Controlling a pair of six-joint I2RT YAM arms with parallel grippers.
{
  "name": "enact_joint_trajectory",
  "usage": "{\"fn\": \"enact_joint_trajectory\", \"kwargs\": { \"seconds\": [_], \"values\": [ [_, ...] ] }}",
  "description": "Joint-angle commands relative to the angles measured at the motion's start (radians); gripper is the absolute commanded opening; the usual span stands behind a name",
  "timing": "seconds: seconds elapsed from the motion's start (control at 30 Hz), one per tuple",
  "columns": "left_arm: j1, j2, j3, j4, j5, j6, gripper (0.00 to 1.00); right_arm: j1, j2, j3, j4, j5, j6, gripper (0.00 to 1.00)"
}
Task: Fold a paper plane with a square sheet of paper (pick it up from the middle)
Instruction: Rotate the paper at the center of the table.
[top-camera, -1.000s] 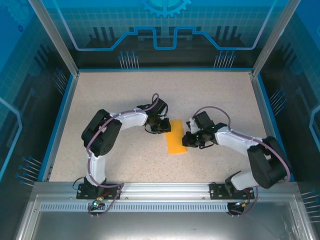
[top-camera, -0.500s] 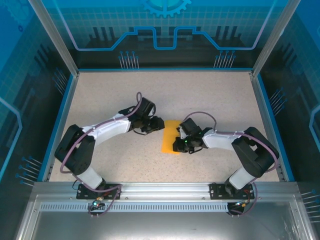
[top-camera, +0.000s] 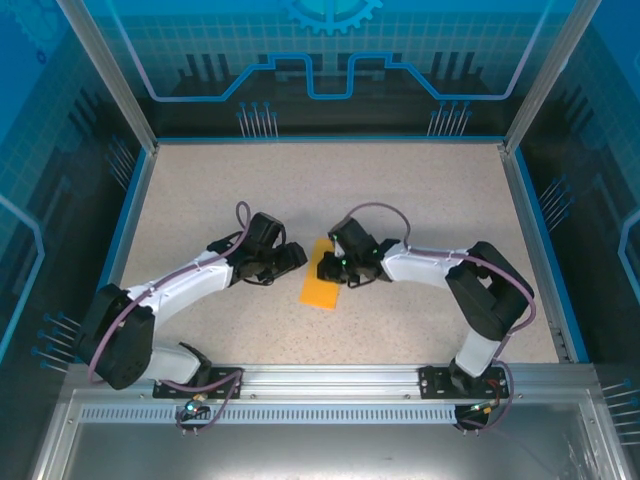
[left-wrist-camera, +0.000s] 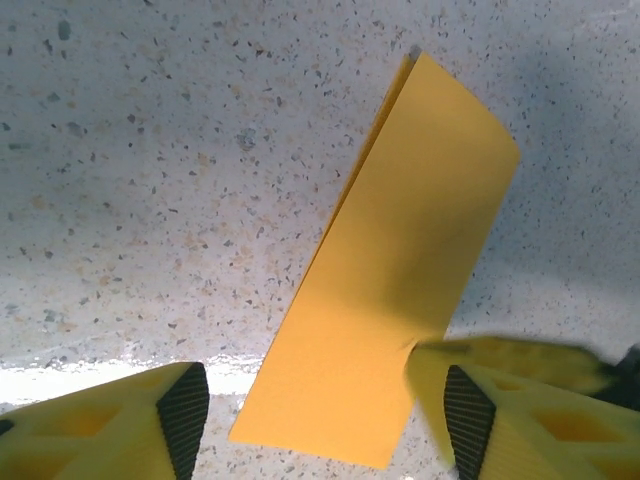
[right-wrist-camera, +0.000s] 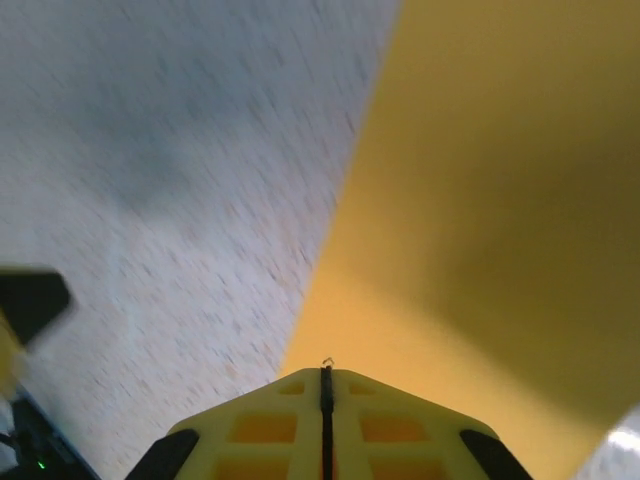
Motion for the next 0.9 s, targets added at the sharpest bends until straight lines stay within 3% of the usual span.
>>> {"fn": "enact_joint_trajectory", "kwargs": {
  "seconds": [0.0, 0.23, 0.4, 0.6, 0.73, 0.87],
  "values": [
    [0.004, -0.021, -0.013, -0.023, -0.022, -0.009, 0.75, -0.054, 0.063, 0.083, -0.136, -0.016, -0.115, 0.1],
    [0.003, -0.011, -0.002, -0.034, -0.015, -0.004, 0.99, -0.127, 0.198, 0.209, -0.174, -0.044, -0.171, 0.1],
    [0.004, -0.022, 0.006, -0.007, 0.059, 0.031, 0.99, -0.157, 0.234, 0.224, -0.194, -0.014, -0.168, 0.1],
    [-0.04, -0.015, 0.008, 0.089, 0.174, 0.042, 0.99, -0.192, 0.197, 0.164, -0.256, 0.11, -0.111, 0.08],
    [-0.102, 0.038, 0.031, 0.154, 0.226, 0.022, 0.97, -0.224, 0.103, 0.056, -0.267, 0.193, -0.036, 0.07],
    [-0.176, 0.117, 0.064, 0.219, 0.261, -0.008, 0.87, -0.248, -0.058, -0.071, -0.204, 0.205, 0.009, 0.08]
  ]
}}
